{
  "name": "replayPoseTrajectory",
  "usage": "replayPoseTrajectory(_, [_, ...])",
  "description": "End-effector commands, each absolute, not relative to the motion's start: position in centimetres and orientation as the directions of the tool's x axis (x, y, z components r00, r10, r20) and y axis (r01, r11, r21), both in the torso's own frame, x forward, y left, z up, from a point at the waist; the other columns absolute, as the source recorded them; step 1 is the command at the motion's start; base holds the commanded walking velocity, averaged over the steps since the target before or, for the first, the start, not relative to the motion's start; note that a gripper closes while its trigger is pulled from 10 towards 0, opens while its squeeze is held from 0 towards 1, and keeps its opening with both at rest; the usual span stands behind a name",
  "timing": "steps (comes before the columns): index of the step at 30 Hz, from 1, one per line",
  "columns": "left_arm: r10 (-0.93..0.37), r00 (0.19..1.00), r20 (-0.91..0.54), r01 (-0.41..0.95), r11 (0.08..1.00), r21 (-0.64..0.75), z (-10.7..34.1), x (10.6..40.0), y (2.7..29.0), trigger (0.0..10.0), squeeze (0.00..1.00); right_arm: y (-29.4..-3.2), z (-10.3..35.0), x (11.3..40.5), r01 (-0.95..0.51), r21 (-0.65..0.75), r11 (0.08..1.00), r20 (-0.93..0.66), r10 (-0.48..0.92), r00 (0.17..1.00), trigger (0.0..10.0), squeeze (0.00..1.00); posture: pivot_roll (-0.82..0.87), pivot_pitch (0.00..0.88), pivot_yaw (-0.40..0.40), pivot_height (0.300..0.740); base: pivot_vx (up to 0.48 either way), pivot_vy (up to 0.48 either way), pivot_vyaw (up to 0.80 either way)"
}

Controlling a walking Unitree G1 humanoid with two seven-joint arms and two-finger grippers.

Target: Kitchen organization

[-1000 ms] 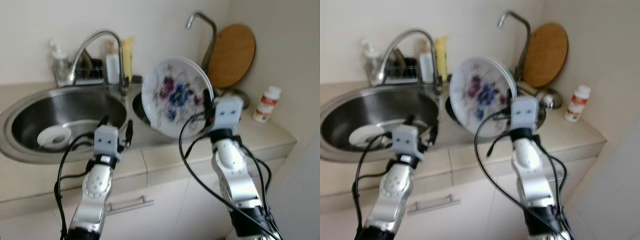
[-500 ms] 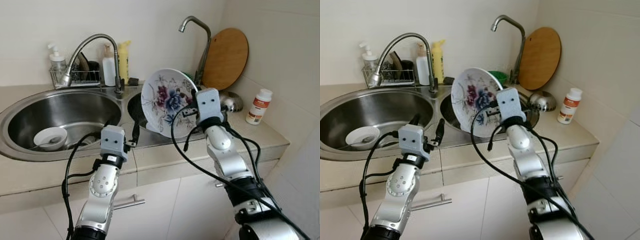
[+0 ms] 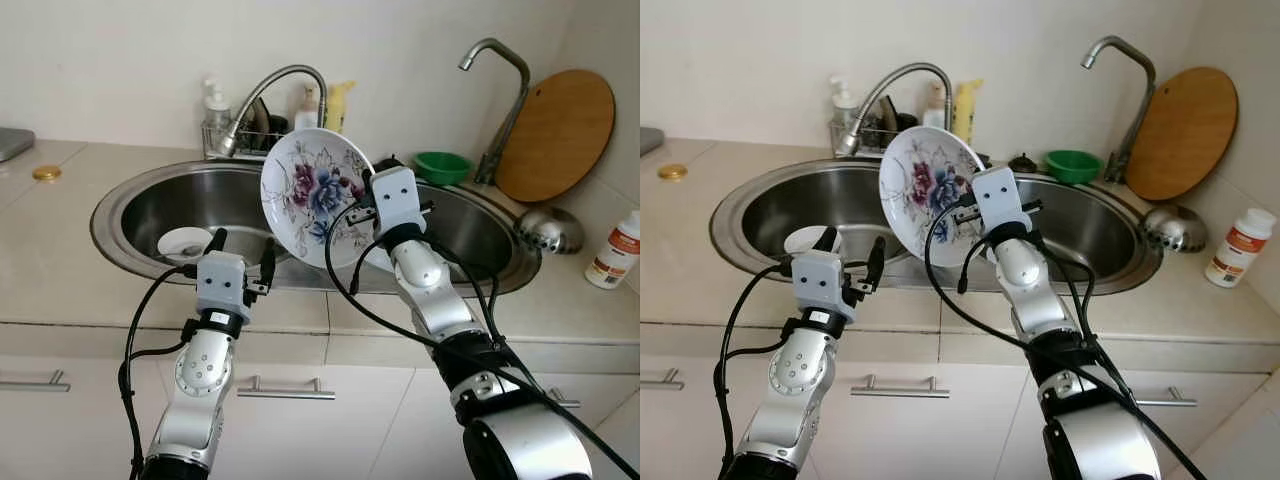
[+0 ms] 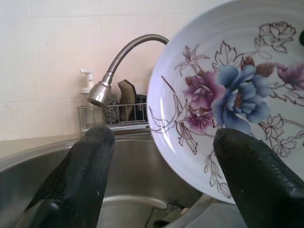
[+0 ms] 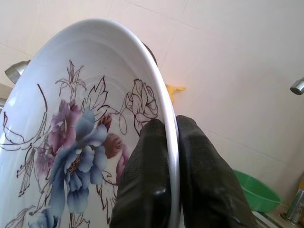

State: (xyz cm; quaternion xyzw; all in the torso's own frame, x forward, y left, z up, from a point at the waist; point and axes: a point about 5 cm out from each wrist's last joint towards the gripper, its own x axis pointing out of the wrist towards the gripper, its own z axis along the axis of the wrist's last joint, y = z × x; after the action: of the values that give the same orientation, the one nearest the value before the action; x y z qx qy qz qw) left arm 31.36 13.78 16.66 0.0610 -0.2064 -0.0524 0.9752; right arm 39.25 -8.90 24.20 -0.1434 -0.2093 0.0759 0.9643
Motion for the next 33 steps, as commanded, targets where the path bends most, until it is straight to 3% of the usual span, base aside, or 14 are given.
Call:
replayPoseTrajectory(1, [-0.139, 0.902, 0.409, 0.085, 0.985, 0.148, 17.0, 31.3, 13.3, 10.0, 0.0, -10.0, 21.8, 39.7, -0.063, -0.332, 0.941, 0.272, 0.159, 0.949, 0.0, 0.0, 0.11, 0.0, -0.087, 0.74, 0.0, 0.0, 0.0])
replayPoseTrajectory(3, [-0.139, 0.902, 0.409, 0.085, 0.985, 0.148, 17.0, 31.3, 13.3, 10.0, 0.0, -10.7, 22.1, 39.8, -0.016, -0.293, 0.956, 0.287, 0.103, 0.952, 0.0, 0.0, 0.11, 0.0, -0.087, 0.74, 0.0, 0.0, 0.0])
replayPoseTrajectory(5, [-0.139, 0.902, 0.409, 0.084, 0.985, 0.149, 17.0, 31.2, 13.4, 10.0, 0.0, -13.0, 23.0, 40.1, 0.149, -0.208, 0.967, 0.334, -0.073, 0.94, 0.0, 0.0, 0.11, 0.0, -0.087, 0.74, 0.0, 0.0, 0.0])
replayPoseTrajectory(9, [-0.137, 0.902, 0.409, 0.082, 0.985, 0.15, 17.0, 31.2, 13.4, 10.0, 0.0, -15.6, 24.1, 40.3, 0.322, -0.225, 0.92, 0.396, -0.216, 0.893, 0.0, 0.0, 0.11, 0.0, -0.086, 0.74, 0.0, 0.0, 0.0])
replayPoseTrajectory(14, [-0.139, 0.903, 0.407, 0.083, 0.985, 0.152, 17.0, 31.2, 13.5, 10.0, 0.0, -14.7, 24.2, 40.2, 0.308, -0.335, 0.891, 0.452, -0.135, 0.882, 0.0, 0.0, 0.11, 0.0, -0.08, 0.74, 0.0, 0.0, 0.0])
replayPoseTrajectory(19, [-0.143, 0.903, 0.405, 0.087, 0.984, 0.153, 17.0, 31.3, 13.4, 10.0, 0.0, -10.5, 22.0, 39.8, 0.084, -0.494, 0.866, 0.4, 0.14, 0.906, 0.0, 0.0, 0.11, 0.0, -0.075, 0.74, 0.0, 0.0, 0.0])
replayPoseTrajectory(21, [-0.145, 0.903, 0.404, 0.089, 0.984, 0.153, 17.0, 31.4, 13.3, 10.0, 0.0, -10.2, 21.2, 39.9, 0.044, -0.512, 0.858, 0.349, 0.161, 0.923, 0.0, 0.0, 0.11, 0.0, -0.075, 0.74, 0.0, 0.0, 0.0])
replayPoseTrajectory(22, [-0.146, 0.903, 0.405, 0.09, 0.984, 0.154, 17.1, 31.3, 13.3, 10.0, 0.0, -10.1, 20.9, 40.0, 0.032, -0.519, 0.854, 0.327, 0.165, 0.931, 0.4, 0.0, 0.11, 0.0, -0.075, 0.74, 0.0, 0.0, 0.0])
replayPoseTrajectory(24, [-0.142, 0.904, 0.403, 0.087, 0.984, 0.154, 17.0, 31.3, 13.4, 10.0, 0.0, -10.1, 20.2, 40.2, 0.001, -0.506, 0.862, 0.258, 0.151, 0.954, 2.4, 0.0, 0.12, 0.0, -0.081, 0.74, 0.0, 0.0, 0.0])
replayPoseTrajectory(25, [-0.141, 0.904, 0.402, 0.085, 0.984, 0.154, 17.0, 31.3, 13.4, 10.0, 0.0, -10.1, 19.9, 40.2, -0.01, -0.504, 0.864, 0.234, 0.148, 0.961, 2.4, 0.0, 0.12, 0.0, -0.081, 0.74, 0.0, 0.0, 0.0])
replayPoseTrajectory(26, [-0.141, 0.905, 0.401, 0.085, 0.984, 0.154, 17.0, 31.3, 13.5, 10.0, 0.0, -10.2, 19.3, 40.3, -0.022, -0.494, 0.869, 0.191, 0.133, 0.972, 4.7, 0.0, 0.12, 0.0, -0.081, 0.74, 0.0, 0.0, 0.0])
replayPoseTrajectory(27, [-0.141, 0.906, 0.4, 0.085, 0.984, 0.155, 17.0, 31.3, 13.5, 10.0, 0.0, -10.2, 18.5, 40.3, -0.044, -0.492, 0.87, 0.135, 0.127, 0.983, 10.0, 0.0, 0.12, 0.0, -0.08, 0.74, 0.0, 0.0, 0.0])
replayPoseTrajectory(33, [-0.149, 0.909, 0.39, 0.095, 0.983, 0.156, 16.8, 31.3, 13.2, 10.0, 0.0, -10.1, 14.2, 39.6, -0.205, -0.274, 0.94, -0.188, 0.156, 0.97, 10.0, 0.0, 0.12, 0.0, -0.077, 0.74, 0.0, 0.0, 0.0])
